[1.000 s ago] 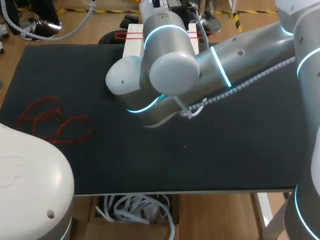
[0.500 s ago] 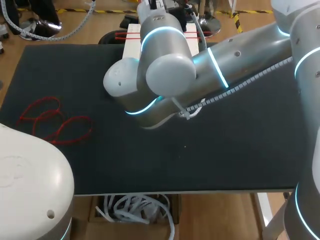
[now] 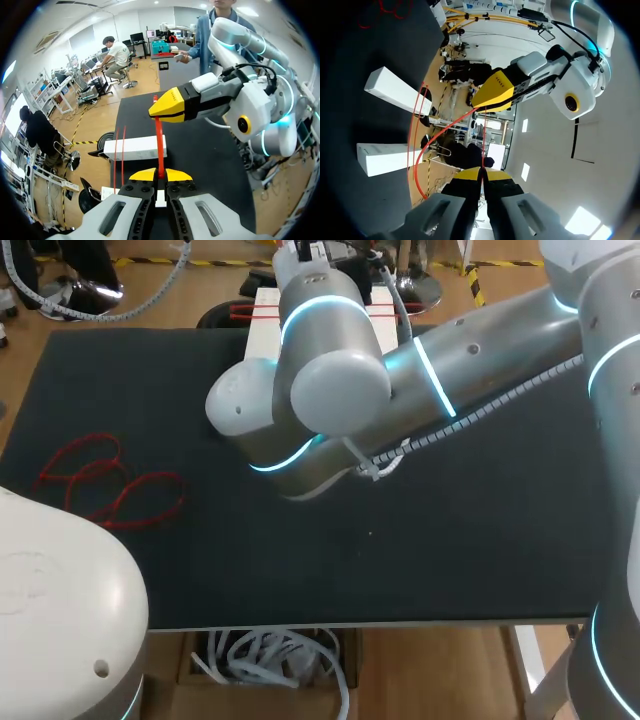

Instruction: Grab the tape and strap the tape.

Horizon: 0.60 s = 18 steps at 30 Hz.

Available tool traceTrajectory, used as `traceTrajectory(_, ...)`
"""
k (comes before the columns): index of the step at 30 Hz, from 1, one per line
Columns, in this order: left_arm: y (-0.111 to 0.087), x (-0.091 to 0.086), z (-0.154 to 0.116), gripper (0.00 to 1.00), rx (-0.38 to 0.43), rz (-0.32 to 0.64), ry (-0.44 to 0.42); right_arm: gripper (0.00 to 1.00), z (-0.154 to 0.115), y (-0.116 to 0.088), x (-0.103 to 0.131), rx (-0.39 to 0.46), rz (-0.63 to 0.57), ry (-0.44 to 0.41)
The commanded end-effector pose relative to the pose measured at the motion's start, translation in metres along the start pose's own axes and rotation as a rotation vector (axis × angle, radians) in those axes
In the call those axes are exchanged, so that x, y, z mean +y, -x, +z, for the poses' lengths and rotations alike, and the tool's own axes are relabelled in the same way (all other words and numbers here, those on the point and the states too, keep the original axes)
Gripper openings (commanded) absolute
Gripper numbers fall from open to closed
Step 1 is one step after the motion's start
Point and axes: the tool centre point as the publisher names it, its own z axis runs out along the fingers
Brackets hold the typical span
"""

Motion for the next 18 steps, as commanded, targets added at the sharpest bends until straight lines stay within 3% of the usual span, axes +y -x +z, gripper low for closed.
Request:
traceTrajectory(1,0.000,-0.001,-0.001,0.00,0.001,-0.001,0.003,0.00,0.001,0.002,0.004,0.004,-0.005,0.000)
traceTrajectory(18,0.000,-0.001,-0.001,0.00,0.001,-0.001,0.003,0.00,-0.003,-0.003,-0.005,0.025,-0.026,-0.030)
